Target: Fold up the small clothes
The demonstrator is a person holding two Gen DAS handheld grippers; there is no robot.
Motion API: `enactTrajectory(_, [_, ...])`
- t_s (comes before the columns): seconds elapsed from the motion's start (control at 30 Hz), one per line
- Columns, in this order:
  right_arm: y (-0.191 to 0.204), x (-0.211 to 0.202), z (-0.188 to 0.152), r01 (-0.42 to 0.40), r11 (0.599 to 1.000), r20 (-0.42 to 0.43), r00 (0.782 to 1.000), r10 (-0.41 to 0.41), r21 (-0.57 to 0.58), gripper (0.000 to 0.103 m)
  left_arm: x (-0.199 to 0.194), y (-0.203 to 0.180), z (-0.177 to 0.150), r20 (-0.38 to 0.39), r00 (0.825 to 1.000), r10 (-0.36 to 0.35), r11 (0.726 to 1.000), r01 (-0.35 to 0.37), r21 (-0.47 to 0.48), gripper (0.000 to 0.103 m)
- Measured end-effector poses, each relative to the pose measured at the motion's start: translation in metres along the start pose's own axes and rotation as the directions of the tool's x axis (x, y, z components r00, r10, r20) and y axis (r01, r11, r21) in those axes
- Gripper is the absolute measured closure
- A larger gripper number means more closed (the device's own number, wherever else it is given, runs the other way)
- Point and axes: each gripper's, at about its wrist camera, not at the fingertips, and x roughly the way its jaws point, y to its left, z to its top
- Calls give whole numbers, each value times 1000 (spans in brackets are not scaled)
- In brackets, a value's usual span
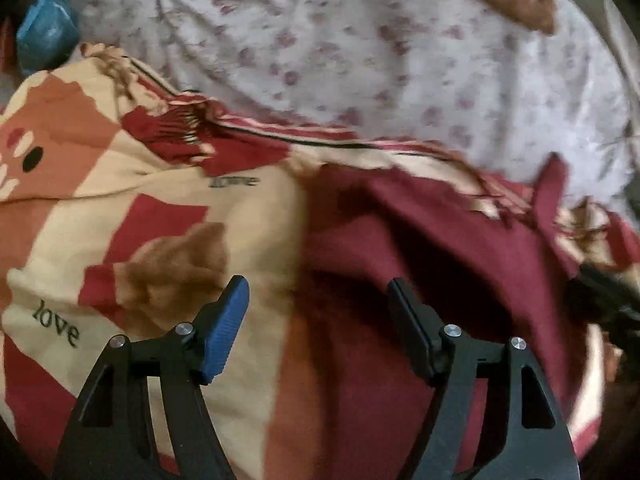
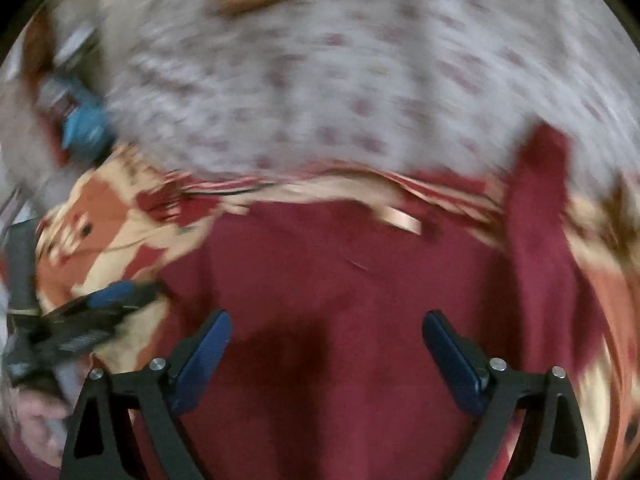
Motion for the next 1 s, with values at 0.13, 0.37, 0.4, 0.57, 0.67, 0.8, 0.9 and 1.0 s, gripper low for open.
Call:
enactTrajectory(0.13, [50,55,23,-2,989,-74,997,-9,-145,18,29,0,-10,-54,996,76,994,-72,82,31])
enactTrajectory(0.37, [22,71,23,22,997,-100,995,-29,-77,87,36,2,-11,-71,996,50,997,-45,68,31])
enactTrajectory(0.4, [11,52,23,25,999,-54,998,-27,-47,87,35,1,-11,-72,996,53,996,-47,71,31])
enactTrajectory(0.57, [-66,-15,-10,244,967,-19,970,-243,74,86,27,1,-14,-78,996,52,997,-47,62,31])
enactTrajectory(0.67, [-108,-29,-27,265,943,-124,962,-244,199,53,19,6,-20,-93,994,52,998,-49,25,31])
enactTrajectory(0.8, [-87,-56,-6,130,975,23,990,-136,178,51,16,10,-18,-66,993,97,995,-97,5,31])
enactTrajectory(0.9, [-28,-23,29,-95,996,35,995,94,0,47,16,18,-17,-54,991,122,992,-123,-3,31])
enactTrajectory(1.0, [24,48,60,-135,977,-51,990,128,-163,43,20,31,-16,-64,988,141,989,-143,-28,31])
